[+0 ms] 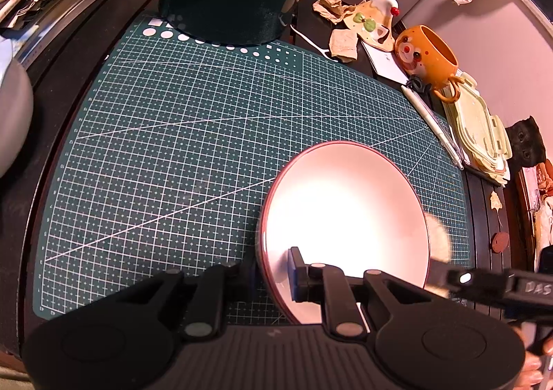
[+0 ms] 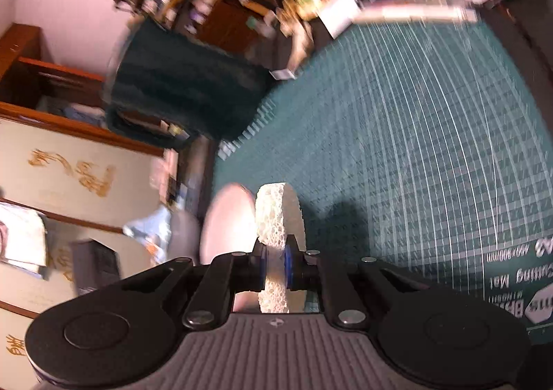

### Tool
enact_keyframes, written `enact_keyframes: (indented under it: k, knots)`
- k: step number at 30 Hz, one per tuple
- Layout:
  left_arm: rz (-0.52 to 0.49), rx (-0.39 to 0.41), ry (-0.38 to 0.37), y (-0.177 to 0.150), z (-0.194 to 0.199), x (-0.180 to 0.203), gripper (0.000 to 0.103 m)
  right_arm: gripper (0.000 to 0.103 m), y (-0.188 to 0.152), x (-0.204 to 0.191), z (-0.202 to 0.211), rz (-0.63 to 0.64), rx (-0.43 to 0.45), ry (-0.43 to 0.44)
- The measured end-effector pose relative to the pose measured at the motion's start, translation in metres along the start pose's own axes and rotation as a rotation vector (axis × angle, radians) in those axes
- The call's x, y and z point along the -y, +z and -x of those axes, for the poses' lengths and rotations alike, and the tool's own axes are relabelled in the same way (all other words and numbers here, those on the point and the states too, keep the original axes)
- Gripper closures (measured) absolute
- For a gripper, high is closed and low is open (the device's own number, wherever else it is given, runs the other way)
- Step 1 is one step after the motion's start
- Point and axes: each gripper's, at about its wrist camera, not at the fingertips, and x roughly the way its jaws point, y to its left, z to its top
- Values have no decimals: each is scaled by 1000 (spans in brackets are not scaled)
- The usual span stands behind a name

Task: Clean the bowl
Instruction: 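Hold the bowl with the left gripper while the right gripper wipes the sponge along its edge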

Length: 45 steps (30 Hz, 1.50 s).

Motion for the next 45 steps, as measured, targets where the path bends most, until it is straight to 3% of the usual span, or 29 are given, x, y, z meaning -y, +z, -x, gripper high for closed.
enact_keyframes:
  k: [3, 10, 15, 19, 23, 30, 36, 45]
  knots:
    - [-12, -4, 6, 1, -1, 1, 84, 93, -3, -7, 1, 34, -3, -13]
    - [-15, -14, -16, 6, 2, -3, 86, 93, -16, -22, 8, 118, -27, 11]
    - [2, -11, -37, 8, 7, -6, 86, 94, -16, -17, 12, 122, -18, -19]
    - [27, -11, -54, 7, 12, -7, 76, 94, -13, -16, 18, 111, 10, -22]
    - [63, -48, -41, -9, 14, -4, 75, 94, -14, -16, 17, 119, 12, -22]
    - [14, -24, 32, -20, 6, 12, 77, 94, -13, -16, 14, 117, 15, -23]
    - [53, -7, -12, -5, 4, -7, 89, 94, -13, -16, 13, 114, 23, -30]
    - [-18, 3, 23, 2, 3, 2, 88, 94, -6, -28, 32, 140, 97, 2]
